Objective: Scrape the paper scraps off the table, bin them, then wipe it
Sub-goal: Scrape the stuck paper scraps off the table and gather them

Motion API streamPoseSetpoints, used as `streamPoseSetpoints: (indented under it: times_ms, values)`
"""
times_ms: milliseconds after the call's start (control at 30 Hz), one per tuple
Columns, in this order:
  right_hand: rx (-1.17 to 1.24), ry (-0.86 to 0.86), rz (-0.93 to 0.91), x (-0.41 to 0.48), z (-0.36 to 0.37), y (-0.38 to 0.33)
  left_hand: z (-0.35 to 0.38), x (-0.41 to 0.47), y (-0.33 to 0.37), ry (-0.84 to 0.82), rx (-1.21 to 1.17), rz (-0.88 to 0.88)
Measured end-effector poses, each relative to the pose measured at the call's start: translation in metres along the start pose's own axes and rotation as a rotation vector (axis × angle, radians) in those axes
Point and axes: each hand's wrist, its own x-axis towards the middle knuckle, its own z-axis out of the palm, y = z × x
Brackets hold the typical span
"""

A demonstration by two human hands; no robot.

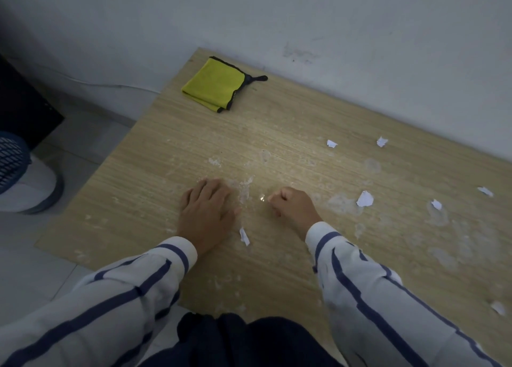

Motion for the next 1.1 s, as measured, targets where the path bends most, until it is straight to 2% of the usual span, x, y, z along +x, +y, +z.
streamPoseSetpoints:
  times_ms: [367,467,667,833,1000,1100]
  values:
    - [-0.72,-0.105,-0.548,-0.044,0.031,0.003,-0.007,-0.008,-0.009,-0.064,-0.106,0.132]
    - [-0.859,-0.048,-0.665,-0.05,0.04,0.007,-0.009,-0.013,-0.01,-0.089,-0.115,0.175]
    - [-0.893,-0.065,-0.63,-0.055,0.046,0.01,-0.01,-0.022,-0.007,-0.099,-0.115,0.222]
    - [-0.716,-0.131,-0.444,-0.058,0.039,0.009,-0.006,-0.027,0.003,-0.081,-0.1,0.183]
    - [-0.492,0.0,-0.324,-0.064,0.04,0.017,-0.003,-0.023,0.022,-0.072,-0.111,0.14]
    - [-0.528,0.178,-0.174,-0.076,0.023,0.023,-0.002,-0.016,0.032,-0.072,-0.139,0.154]
